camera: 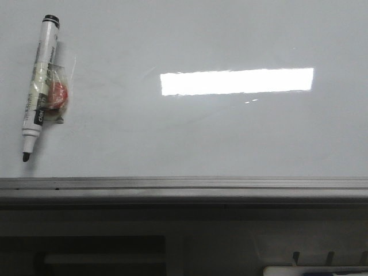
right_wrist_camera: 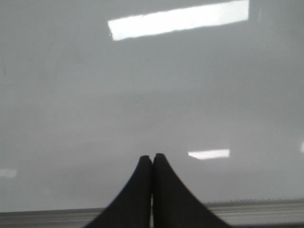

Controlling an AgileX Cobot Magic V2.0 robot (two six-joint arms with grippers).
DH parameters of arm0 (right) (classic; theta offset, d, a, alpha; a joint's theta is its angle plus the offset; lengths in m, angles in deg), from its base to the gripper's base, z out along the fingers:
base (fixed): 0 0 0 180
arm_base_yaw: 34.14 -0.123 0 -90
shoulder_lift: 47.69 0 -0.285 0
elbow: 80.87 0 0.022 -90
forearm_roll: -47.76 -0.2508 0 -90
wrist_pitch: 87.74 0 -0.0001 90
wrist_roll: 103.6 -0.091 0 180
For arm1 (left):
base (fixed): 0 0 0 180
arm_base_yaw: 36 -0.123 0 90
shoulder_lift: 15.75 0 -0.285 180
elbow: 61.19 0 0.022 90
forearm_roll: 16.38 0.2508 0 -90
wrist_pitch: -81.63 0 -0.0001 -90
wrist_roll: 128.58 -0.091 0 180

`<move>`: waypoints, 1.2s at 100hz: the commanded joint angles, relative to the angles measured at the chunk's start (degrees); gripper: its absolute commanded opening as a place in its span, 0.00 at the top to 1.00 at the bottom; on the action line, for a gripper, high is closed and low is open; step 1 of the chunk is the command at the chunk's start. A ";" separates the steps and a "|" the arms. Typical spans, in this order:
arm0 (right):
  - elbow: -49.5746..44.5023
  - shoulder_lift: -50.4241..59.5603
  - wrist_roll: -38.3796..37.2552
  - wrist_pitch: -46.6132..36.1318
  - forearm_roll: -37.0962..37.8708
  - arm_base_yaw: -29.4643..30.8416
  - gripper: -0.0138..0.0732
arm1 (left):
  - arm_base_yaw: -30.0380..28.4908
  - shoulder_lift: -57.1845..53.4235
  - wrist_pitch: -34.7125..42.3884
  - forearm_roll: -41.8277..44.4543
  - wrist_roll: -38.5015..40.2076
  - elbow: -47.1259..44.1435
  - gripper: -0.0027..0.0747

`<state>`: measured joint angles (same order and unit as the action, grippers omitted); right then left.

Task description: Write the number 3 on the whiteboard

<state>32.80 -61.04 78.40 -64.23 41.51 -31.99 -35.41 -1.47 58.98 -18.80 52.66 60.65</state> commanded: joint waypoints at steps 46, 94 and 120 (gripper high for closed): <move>3.82 -3.46 0.13 -0.54 -0.36 0.39 0.91 | -0.02 1.88 3.73 -2.55 0.13 -0.25 0.43; 3.82 -3.46 0.13 -1.25 -2.91 0.39 0.91 | 3.53 5.19 11.61 -11.80 -11.32 -3.19 0.47; 3.82 -3.46 0.13 -1.25 -2.91 0.39 0.91 | 14.72 14.93 14.64 -23.00 -18.74 -0.80 0.47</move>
<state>34.65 -63.31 78.40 -60.64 38.91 -31.99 -24.08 10.26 67.22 -37.66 34.91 57.09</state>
